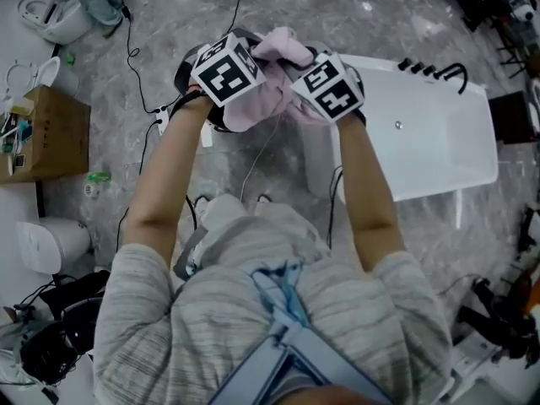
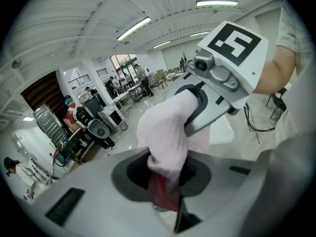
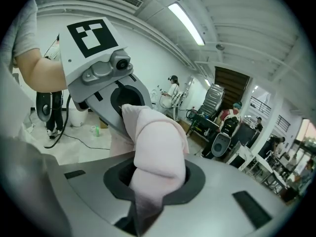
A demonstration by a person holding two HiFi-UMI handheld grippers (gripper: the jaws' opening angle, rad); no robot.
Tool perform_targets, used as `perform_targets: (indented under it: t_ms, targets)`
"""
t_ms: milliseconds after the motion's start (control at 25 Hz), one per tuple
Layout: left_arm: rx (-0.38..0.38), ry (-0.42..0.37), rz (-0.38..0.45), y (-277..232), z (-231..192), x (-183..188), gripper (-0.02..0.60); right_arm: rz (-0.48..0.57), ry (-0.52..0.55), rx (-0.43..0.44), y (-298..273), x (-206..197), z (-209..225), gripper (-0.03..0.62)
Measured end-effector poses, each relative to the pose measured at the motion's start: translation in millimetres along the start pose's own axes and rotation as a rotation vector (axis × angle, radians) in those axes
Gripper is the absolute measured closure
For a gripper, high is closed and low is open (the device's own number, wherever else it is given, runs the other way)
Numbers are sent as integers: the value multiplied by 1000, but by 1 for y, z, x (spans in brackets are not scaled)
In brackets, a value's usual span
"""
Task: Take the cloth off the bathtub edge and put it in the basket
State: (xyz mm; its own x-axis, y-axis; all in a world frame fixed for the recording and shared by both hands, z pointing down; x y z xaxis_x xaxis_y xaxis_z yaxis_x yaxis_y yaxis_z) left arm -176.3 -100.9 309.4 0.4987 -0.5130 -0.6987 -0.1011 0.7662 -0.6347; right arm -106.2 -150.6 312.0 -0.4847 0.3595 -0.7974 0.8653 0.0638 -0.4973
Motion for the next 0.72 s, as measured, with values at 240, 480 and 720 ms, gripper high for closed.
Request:
perform_targets:
  t_ms: [240, 480, 720]
  targets:
    - [47, 16, -15, 26, -36, -18, 509, 30, 45, 17, -31, 38, 0, 510]
    - [62, 8, -28, 13, -51, -19, 509, 37, 47, 27, -45, 34, 15, 510]
    - [26, 40, -20, 22, -109, -76, 509, -9, 35, 50, -119, 69, 7, 510]
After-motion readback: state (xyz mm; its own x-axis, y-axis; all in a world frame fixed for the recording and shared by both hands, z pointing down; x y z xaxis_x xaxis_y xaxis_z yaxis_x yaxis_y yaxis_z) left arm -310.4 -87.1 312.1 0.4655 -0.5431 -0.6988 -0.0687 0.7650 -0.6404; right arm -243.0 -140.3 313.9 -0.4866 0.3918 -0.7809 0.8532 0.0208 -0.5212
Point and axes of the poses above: the fingertips, and each gripper's own axes: y backward along the fingers, z to its right, x out of its top, the point moved 6 cm from there along y, backward along the fingers, and after that the axes turned 6 degrees about z, right-handed, at the moved point
